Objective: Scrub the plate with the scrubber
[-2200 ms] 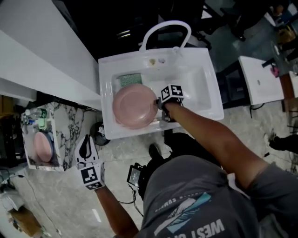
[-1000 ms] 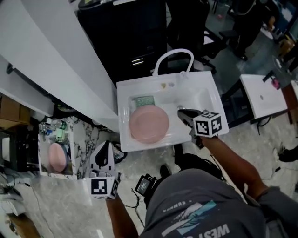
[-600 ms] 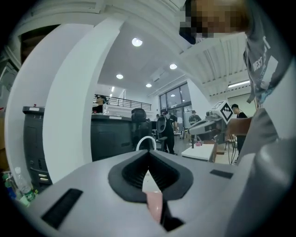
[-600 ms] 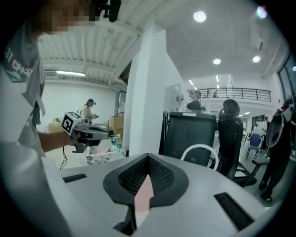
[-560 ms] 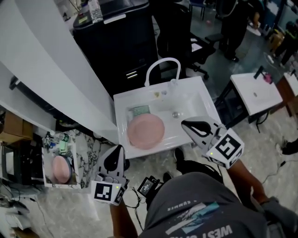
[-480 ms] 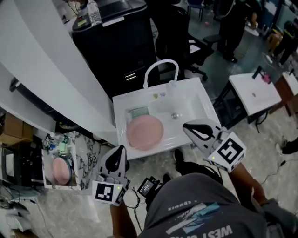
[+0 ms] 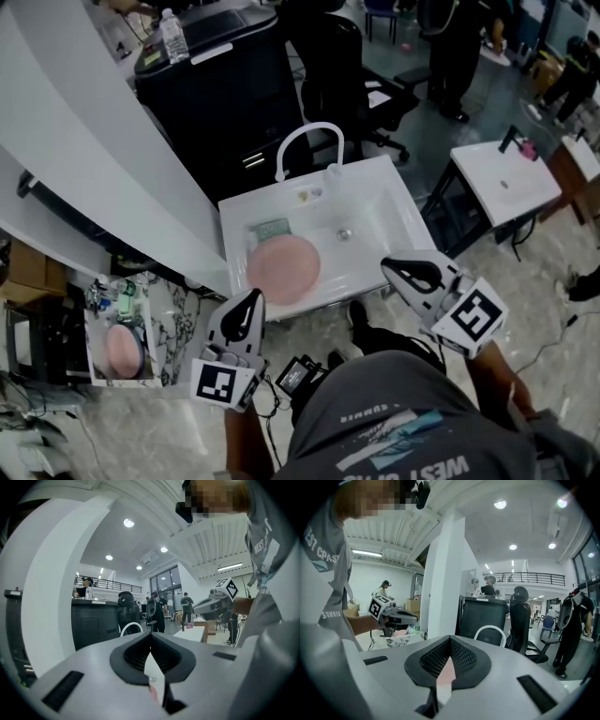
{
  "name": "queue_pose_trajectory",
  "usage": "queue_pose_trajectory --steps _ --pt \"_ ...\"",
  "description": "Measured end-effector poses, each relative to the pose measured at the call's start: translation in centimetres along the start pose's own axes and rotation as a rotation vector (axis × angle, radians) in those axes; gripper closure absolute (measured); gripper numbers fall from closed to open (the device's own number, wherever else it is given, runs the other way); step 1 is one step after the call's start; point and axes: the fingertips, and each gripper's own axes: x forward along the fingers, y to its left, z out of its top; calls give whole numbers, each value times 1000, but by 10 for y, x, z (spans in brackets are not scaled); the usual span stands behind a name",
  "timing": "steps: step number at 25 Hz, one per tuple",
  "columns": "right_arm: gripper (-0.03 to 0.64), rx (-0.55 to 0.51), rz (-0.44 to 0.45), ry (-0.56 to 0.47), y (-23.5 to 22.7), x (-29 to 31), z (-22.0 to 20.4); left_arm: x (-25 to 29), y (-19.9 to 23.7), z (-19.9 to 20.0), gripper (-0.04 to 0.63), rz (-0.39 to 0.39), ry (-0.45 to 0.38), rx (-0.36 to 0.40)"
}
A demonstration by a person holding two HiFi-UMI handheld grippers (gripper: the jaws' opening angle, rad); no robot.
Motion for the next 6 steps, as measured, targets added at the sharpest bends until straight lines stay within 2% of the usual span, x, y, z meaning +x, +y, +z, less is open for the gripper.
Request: queue_pose_trajectory --steps 6 --pt "588 9 0 -13 -5 -12 -5 4 -16 -2 592 -4 7 8"
